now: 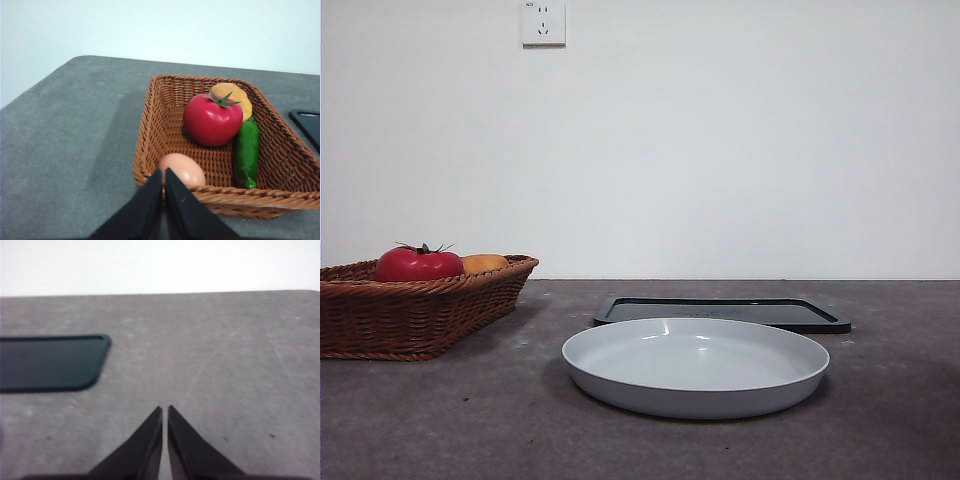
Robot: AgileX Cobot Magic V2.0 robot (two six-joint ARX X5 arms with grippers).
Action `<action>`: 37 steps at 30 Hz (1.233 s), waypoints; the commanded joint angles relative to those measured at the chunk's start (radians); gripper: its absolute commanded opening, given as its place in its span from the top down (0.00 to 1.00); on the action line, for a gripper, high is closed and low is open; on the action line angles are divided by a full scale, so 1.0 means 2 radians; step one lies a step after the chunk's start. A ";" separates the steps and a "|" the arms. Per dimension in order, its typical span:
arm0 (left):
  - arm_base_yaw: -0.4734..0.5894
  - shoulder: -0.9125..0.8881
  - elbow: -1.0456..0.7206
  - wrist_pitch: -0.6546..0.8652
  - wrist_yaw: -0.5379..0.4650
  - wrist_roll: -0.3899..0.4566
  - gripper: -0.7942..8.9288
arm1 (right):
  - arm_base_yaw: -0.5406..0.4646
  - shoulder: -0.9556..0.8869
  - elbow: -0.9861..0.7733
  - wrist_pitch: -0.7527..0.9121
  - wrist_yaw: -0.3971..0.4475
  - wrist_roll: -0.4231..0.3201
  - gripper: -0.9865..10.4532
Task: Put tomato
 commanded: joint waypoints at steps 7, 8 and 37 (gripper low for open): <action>0.001 0.011 0.072 -0.005 0.002 -0.060 0.91 | 0.000 0.006 0.062 -0.026 -0.003 0.104 0.91; 0.001 0.018 0.089 -0.012 0.002 -0.063 0.91 | 0.000 0.011 0.078 -0.036 -0.004 0.107 0.91; -0.091 0.357 0.428 -0.290 0.278 -0.077 0.91 | 0.192 0.363 0.422 -0.295 -0.171 0.087 0.91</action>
